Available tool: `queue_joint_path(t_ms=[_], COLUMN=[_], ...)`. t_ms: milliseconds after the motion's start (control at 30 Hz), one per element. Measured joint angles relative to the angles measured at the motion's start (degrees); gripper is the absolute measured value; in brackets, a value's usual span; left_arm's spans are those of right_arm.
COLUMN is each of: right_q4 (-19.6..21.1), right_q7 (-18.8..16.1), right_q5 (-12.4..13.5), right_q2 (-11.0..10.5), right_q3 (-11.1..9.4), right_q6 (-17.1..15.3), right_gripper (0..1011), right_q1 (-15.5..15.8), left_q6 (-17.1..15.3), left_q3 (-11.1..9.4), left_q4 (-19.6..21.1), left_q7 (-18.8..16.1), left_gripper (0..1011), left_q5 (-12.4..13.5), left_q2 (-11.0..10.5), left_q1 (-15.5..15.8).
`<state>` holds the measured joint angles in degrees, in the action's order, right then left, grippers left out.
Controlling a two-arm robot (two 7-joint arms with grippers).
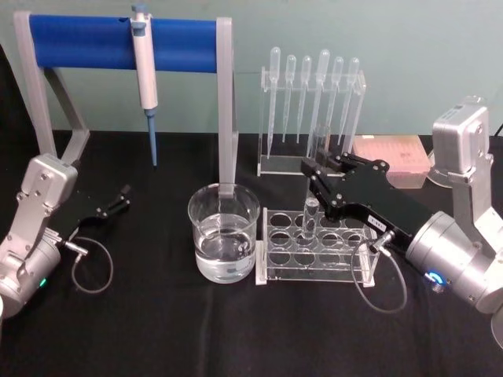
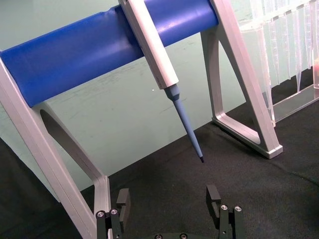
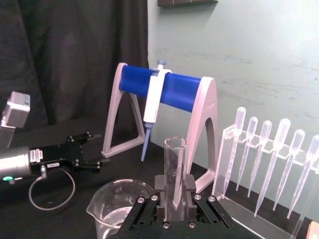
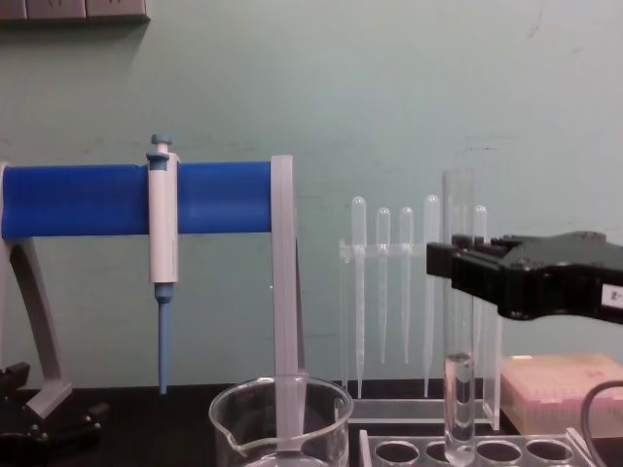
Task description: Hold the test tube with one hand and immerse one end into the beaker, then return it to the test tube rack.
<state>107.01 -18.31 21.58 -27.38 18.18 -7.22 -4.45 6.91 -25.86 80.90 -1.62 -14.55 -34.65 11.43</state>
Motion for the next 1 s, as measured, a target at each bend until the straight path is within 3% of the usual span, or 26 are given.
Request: queue_joint_path(t_ms=[1000], right_q4=[-6.45], right_q7=[-0.67], right_q5=[-3.95], right_q2=[3.15], right_q3=[1.57], right_q6=[-0.36], right_gripper=[224], right_q1=[-1.49], left_q6=[0.0], left_q3=[0.0], left_q4=[0.0], left_q7=[0.0], left_gripper=[1000], left_q5=[0.0], left_q2=[0.0], left_q1=[0.0])
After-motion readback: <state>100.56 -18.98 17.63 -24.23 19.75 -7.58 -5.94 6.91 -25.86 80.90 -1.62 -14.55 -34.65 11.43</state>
